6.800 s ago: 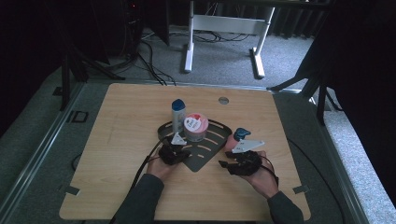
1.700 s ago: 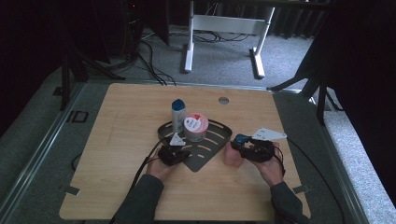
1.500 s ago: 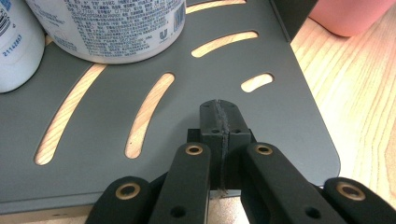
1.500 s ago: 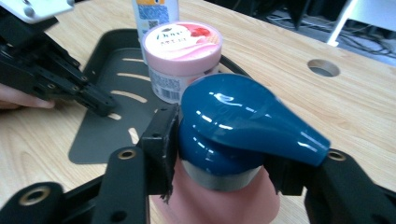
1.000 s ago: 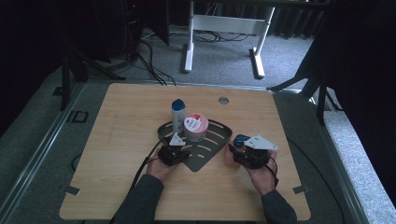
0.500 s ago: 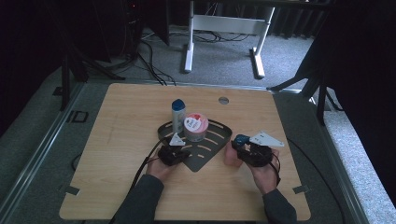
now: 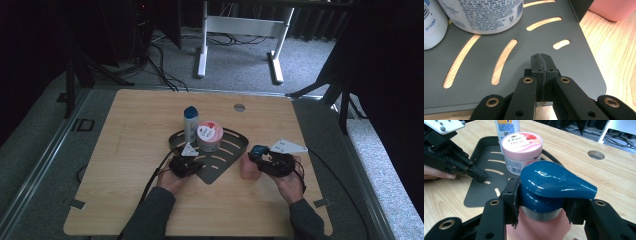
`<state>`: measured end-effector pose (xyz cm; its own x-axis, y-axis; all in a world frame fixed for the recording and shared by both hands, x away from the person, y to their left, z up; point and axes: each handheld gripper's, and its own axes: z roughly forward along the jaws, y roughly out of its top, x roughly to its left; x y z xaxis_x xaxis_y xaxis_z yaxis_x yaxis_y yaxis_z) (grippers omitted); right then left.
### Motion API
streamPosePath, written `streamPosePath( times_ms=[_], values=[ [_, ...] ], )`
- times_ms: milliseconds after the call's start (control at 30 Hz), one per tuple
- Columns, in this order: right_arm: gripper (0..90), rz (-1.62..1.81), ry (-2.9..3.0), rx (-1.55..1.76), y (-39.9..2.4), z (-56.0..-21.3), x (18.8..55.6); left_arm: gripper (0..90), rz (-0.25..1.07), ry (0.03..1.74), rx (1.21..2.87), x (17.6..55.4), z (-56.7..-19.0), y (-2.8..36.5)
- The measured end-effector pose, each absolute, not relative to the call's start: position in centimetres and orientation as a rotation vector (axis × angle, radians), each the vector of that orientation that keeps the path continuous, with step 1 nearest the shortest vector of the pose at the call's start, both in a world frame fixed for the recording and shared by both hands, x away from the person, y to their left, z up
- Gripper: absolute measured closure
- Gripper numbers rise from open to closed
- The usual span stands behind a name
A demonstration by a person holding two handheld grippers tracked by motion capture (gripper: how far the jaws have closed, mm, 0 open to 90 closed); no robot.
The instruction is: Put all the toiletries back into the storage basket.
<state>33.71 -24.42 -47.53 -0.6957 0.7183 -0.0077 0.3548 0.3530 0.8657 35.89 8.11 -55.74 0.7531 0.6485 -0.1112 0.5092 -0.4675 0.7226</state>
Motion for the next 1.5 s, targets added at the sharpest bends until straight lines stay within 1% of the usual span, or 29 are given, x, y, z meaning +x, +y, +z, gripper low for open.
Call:
streamPosePath(
  times_ms=[667, 1500],
  values=[
    [53.1, 1.266, 2.337, 0.846, -23.2, -46.9, 33.2, 90.0, 0.227, 0.864, 2.167, 35.9, -55.7, 8.1],
    [53.1, 1.266, 2.421, 0.736, -20.1, -46.4, 32.5, 90.0, 0.226, 0.868, 2.165, 35.9, -55.7, 8.1]
  ],
)
